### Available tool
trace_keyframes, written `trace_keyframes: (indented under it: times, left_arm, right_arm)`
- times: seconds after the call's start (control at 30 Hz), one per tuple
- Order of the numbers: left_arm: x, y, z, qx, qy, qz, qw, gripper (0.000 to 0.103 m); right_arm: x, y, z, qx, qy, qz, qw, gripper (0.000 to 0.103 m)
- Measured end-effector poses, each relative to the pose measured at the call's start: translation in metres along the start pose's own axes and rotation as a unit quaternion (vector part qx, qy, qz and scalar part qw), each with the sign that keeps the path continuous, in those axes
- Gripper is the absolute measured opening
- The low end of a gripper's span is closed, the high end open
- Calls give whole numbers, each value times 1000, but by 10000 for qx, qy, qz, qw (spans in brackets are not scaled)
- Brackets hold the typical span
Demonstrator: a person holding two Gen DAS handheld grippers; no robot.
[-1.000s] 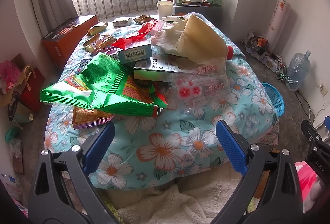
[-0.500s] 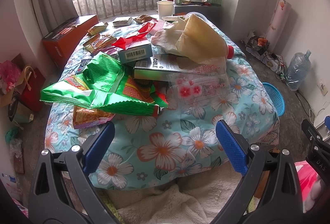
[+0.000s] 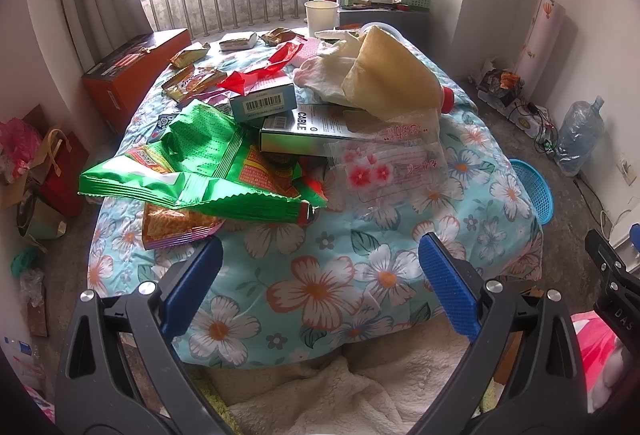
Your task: Collect trash
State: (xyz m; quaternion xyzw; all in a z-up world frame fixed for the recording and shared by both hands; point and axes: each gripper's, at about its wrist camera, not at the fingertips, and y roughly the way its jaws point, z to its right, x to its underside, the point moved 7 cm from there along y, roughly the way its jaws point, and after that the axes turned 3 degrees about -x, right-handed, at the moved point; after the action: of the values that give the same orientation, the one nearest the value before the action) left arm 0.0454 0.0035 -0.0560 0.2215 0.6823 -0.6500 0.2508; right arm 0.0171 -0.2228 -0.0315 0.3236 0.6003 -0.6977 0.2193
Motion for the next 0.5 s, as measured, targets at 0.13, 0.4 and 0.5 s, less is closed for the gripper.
trace_keyframes:
  times: [0.13,0.4,0.5]
  left_arm:
    - [0,0,1,-4,4,-1,10000,94]
    - [3,2,-3,22,55,32,10000,94]
    - [8,-2,-4,51,110,57,9999,94]
  right_arm:
    - [-1,0,-3,-11,3,2,10000,97]
    - [-2,-1,-4,3,16,17,10000,97]
    - [-1,-1,-3,-4,15,15,10000,97]
